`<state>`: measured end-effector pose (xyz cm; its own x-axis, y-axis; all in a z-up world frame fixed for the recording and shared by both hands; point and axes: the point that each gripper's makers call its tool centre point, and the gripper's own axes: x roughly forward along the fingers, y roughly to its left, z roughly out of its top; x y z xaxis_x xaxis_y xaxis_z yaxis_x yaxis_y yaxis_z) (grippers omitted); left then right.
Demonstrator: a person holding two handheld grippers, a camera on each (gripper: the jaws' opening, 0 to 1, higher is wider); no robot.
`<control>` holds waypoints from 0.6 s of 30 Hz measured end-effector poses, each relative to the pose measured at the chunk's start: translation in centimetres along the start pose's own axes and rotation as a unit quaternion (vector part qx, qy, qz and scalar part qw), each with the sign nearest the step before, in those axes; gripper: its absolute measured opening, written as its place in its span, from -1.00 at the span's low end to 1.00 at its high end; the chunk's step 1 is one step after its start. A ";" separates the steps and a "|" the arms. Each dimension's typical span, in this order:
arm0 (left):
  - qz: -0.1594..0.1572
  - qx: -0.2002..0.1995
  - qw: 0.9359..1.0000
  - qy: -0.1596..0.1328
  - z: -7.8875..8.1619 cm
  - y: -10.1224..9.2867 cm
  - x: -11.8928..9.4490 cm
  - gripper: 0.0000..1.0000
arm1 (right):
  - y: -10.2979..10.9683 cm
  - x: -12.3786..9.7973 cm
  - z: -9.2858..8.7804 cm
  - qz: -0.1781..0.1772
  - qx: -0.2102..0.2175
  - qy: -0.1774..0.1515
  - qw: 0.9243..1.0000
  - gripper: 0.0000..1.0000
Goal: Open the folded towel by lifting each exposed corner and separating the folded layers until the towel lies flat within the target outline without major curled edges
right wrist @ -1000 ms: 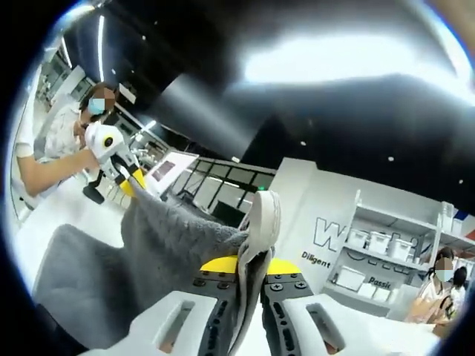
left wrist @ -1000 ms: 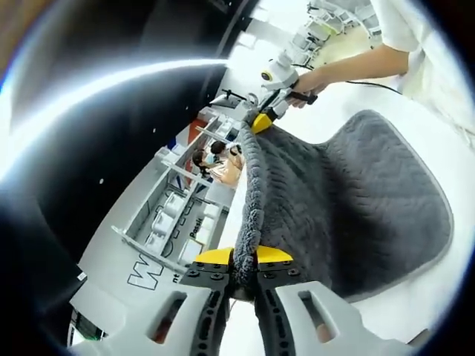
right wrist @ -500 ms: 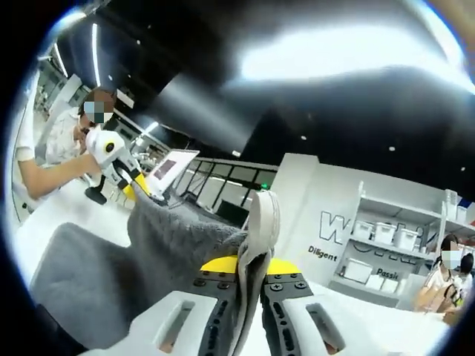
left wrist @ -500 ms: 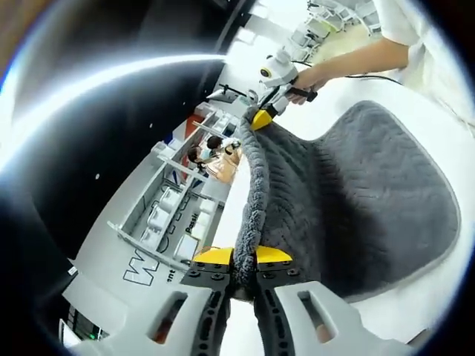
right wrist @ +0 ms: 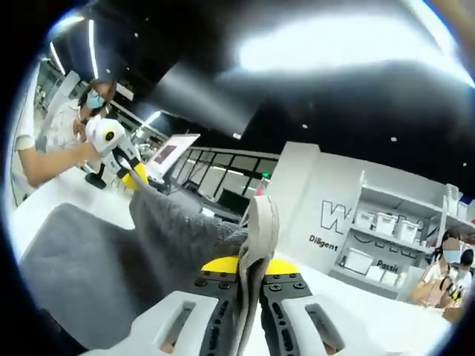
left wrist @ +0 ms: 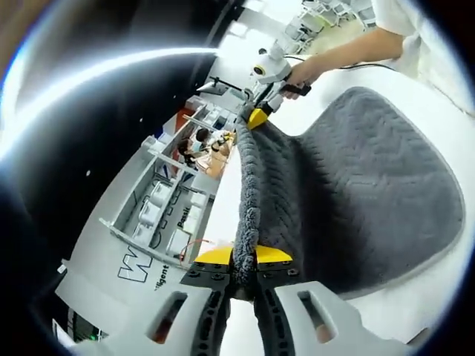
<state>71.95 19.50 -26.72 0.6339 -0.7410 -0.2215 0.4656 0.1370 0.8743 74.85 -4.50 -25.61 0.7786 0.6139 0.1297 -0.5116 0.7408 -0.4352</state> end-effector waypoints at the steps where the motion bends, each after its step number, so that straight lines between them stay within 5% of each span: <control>1: -0.001 0.002 1.000 0.002 -0.1 -0.1 0.1 -0.84 | 0.0 0.1 -0.2 -0.001 -0.002 0.004 1.000 -0.96; 18: -0.021 0.007 1.000 0.015 -1.0 -1.2 0.8 -0.84 | 0.6 0.4 -2.0 0.009 -0.032 0.046 0.998 -0.96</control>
<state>72.52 19.34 -28.41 0.6329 -0.7254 -0.2708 0.4835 0.0971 0.8699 75.59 -4.32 -27.61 0.8009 0.5974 0.0401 -0.5044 0.7093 -0.4924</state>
